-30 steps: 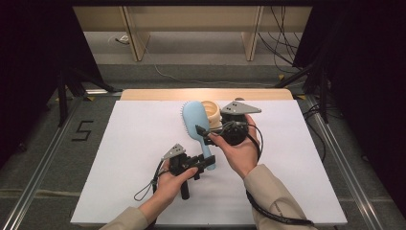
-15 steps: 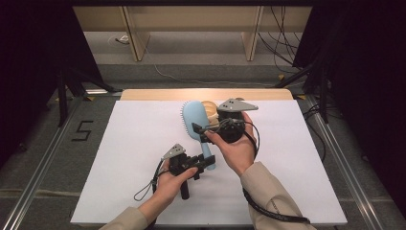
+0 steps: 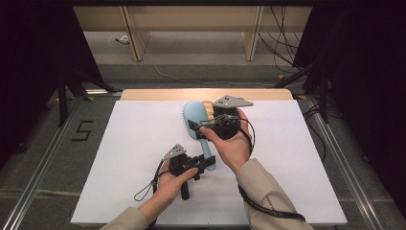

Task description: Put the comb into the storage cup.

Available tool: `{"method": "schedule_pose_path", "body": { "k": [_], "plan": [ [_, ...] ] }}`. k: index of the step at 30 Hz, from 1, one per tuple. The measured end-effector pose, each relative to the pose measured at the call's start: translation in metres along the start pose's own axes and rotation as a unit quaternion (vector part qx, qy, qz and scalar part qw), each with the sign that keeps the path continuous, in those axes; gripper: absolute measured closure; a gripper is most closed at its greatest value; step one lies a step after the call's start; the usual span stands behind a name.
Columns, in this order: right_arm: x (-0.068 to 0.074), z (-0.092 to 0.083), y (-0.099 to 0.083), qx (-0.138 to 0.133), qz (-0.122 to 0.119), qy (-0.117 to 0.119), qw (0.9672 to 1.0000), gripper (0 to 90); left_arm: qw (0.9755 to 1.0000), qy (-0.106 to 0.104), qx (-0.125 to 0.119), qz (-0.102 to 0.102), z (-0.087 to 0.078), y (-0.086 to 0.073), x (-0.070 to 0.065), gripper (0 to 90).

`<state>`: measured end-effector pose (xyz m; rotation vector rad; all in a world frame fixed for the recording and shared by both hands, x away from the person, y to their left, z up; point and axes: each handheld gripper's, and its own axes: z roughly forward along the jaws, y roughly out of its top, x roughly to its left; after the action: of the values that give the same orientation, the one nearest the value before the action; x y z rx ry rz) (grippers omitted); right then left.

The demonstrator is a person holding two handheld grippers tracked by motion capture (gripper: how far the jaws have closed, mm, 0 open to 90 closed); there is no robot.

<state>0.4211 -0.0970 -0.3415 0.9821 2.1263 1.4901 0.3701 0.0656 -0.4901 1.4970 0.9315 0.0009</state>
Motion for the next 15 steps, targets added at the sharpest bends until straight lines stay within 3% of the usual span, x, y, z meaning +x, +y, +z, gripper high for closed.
{"method": "schedule_pose_path", "body": {
  "k": [15],
  "plan": [
    [0.003, 0.020, 0.014, 0.031, 0.001, -0.003, 0.9995, 0.5, 1.0000, 0.000, 0.002, 0.000, 0.000, 0.000, 0.000, 64.9]
  ]
}}
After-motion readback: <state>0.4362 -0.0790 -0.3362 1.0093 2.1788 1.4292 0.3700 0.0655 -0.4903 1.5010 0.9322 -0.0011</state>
